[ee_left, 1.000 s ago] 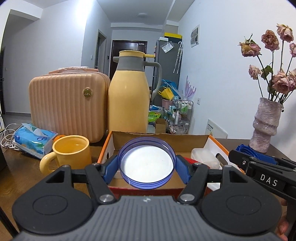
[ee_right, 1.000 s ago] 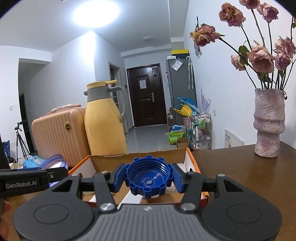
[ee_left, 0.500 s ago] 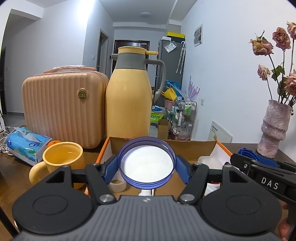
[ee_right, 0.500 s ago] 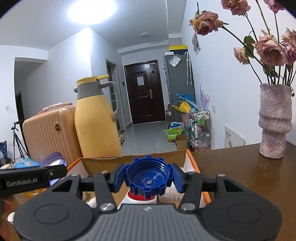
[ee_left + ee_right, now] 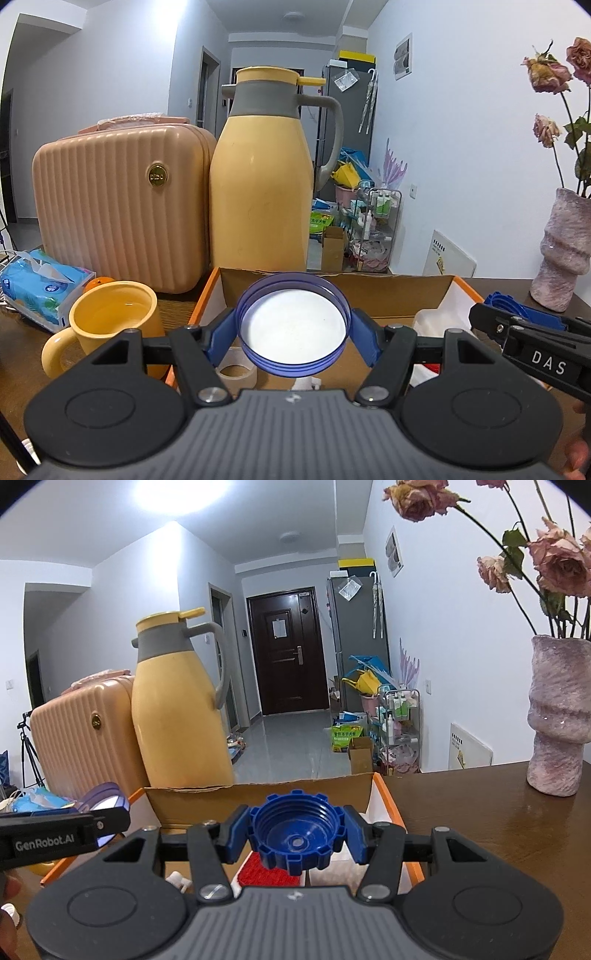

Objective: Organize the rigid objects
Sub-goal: 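Carry the blue-rimmed lid and blue cap over the cardboard box with both grippers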

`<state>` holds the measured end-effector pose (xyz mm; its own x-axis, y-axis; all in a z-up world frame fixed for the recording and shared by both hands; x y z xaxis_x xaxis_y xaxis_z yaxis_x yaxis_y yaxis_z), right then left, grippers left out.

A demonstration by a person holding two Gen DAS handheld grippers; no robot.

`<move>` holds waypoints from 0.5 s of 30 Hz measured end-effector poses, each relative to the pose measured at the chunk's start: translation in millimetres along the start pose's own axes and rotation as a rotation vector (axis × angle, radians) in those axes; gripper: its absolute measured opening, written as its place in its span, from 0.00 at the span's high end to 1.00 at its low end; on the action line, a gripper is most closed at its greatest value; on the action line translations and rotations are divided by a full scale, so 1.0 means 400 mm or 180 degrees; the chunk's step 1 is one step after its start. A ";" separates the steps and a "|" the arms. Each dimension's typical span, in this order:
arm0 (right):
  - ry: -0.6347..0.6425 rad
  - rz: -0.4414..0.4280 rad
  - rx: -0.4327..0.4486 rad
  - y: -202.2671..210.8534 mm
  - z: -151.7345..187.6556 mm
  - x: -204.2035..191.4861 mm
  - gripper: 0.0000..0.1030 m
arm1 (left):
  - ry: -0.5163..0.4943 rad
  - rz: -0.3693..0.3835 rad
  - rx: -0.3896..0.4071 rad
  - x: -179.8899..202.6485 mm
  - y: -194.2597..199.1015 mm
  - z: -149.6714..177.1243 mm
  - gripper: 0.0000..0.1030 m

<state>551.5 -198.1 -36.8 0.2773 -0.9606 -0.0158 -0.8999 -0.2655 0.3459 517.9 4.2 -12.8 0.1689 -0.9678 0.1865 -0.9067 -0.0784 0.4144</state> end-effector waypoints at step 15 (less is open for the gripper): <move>0.0136 -0.0026 -0.0183 -0.068 0.007 -0.001 0.49 | -0.0152 -0.0066 -0.0148 -0.007 -0.074 0.009 0.35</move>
<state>574.8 -190.8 -48.8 0.2998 -0.9538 0.0207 -0.8771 -0.2670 0.3993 542.9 8.3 -28.7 0.1679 -0.9765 0.1351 -0.8841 -0.0885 0.4589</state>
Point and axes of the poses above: each gripper's, at about its wrist camera, not at the fingertips, and y roughly against the way its jaws point, x to its right, z to its underside, the point moved 4 cm from there along -y, roughly the way its jaws point, and after that the axes turned 8 degrees about y, right-handed, at the moved point
